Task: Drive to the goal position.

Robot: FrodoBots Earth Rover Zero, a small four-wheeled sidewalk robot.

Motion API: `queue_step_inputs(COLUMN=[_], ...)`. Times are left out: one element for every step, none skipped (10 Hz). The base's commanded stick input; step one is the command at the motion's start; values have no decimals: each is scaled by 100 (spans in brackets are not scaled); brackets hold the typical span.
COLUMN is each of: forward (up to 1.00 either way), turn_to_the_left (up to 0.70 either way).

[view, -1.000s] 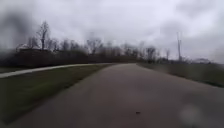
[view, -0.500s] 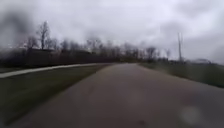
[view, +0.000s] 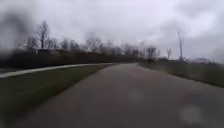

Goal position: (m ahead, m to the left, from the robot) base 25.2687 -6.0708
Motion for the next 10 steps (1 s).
queue_step_inputs(forward=[70,70,70,70,70,70,70,70,70,70], turn_to_the_left=[0,0,0,0,0,0,0,0,0,0])
